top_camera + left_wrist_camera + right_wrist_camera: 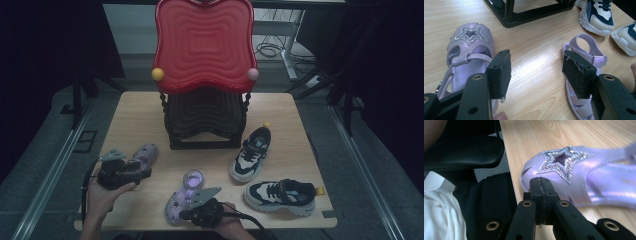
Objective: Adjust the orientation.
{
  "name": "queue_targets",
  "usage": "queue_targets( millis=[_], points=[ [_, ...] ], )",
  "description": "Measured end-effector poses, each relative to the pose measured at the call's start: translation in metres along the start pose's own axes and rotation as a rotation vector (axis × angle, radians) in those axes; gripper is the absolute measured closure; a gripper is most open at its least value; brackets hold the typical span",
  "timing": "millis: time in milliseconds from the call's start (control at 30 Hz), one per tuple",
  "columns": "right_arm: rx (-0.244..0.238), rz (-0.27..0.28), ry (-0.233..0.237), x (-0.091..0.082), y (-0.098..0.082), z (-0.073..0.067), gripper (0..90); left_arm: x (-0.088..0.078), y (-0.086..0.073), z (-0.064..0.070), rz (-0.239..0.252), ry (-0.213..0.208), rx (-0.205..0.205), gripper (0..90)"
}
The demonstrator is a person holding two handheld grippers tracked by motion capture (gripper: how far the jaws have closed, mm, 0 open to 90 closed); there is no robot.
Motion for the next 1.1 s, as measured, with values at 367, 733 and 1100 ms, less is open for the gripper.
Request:
queue_targets(
  millis=[367, 733, 1100],
  points=[
    [0.003, -0.004, -0.113, 0.019, 0.021, -0.004, 89.8, -0.004, 0.0, -0.002, 0.005, 0.0, -0.004, 40.5],
    [-0.018, -0.024, -0.163, 0.027, 0.035, -0.007, 89.8, -0.007, -0.001, -0.004, 0.007, 0.002, -0.009, 40.4],
    [-0.066, -0.091, -0.061, 0.027, 0.062, -0.004, 89.8, -0.007, -0.001, -0.005, 0.005, 0.001, -0.009, 40.2]
  ],
)
Point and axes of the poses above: each handheld gripper's, and its own axes: x roughly forward along the jaws, y roughly out of its top, z roughly to its right, the point moved 6 cm from there along x, roughly forward along the jaws, and after that the axes turned 10 degrees about -y, right-handed, at the moved point
